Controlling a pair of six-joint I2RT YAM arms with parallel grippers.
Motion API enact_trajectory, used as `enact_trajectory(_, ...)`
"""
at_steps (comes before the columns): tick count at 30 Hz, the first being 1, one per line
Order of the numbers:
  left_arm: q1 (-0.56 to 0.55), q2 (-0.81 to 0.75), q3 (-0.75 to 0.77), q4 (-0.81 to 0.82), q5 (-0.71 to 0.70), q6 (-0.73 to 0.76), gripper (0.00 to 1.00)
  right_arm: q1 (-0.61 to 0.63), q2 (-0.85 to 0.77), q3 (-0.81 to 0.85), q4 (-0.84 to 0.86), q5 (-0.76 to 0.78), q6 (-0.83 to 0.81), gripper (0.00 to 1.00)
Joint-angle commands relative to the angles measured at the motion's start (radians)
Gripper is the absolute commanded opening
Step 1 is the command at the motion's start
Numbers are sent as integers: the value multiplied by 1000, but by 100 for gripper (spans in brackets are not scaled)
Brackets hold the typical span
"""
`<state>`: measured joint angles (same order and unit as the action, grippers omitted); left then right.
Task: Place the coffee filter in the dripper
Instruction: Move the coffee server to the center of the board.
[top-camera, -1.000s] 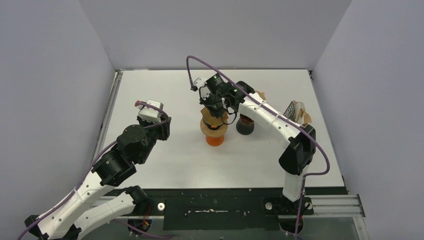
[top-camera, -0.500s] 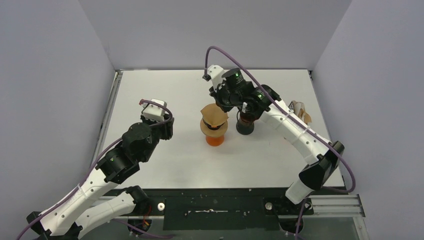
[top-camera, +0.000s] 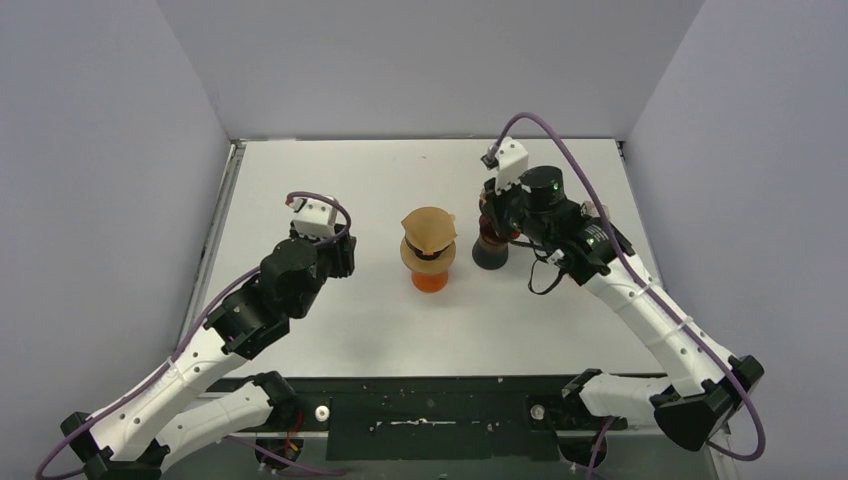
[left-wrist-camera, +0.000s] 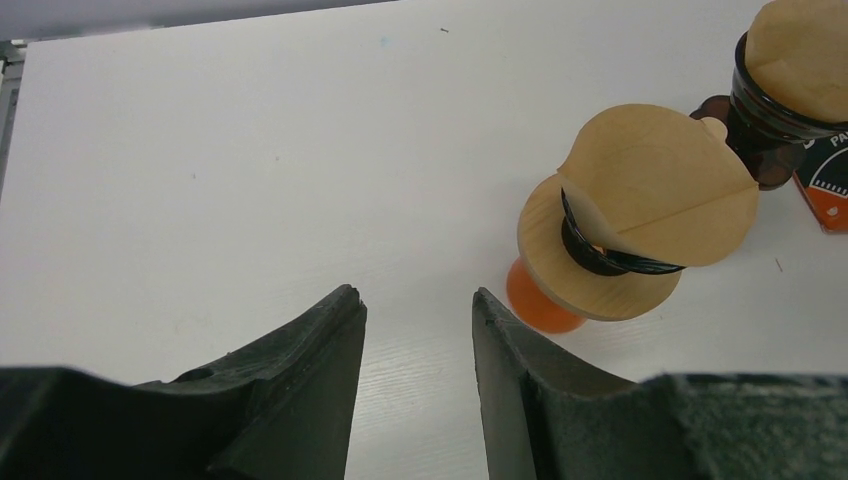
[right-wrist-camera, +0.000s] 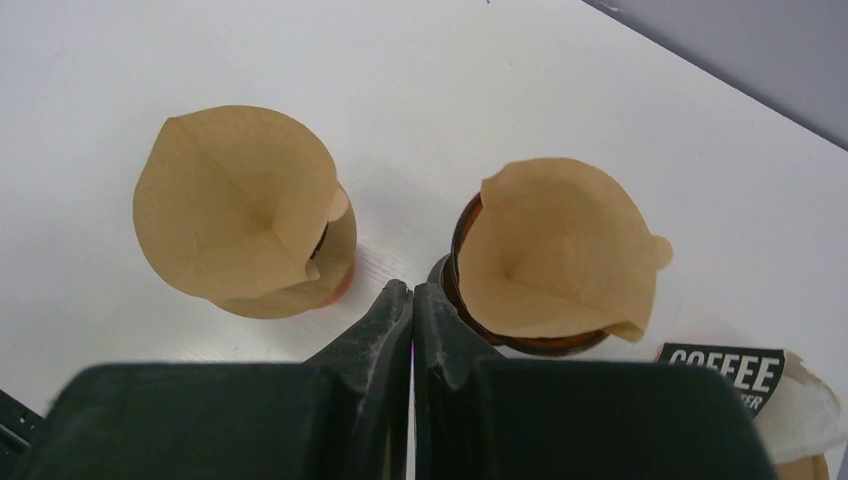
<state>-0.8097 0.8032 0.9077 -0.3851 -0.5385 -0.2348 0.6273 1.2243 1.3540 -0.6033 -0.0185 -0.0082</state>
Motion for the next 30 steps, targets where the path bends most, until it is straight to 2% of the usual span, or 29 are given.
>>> enact_trajectory(1,7,7,5,9,19,-44,42,-34,-124,-110,136,75,79,0)
enact_trajectory(12,27,22,-13,8,32,-41,42,-107,-341,-409,233,269,237,0)
enact_trajectory(19,30,4,-19,4,31,-34,42,-211,-388,-589,338,267,326,0)
enact_trajectory(30,33,-15,-25,0,46,-24,42,-452,-295,-819,699,-34,478,0)
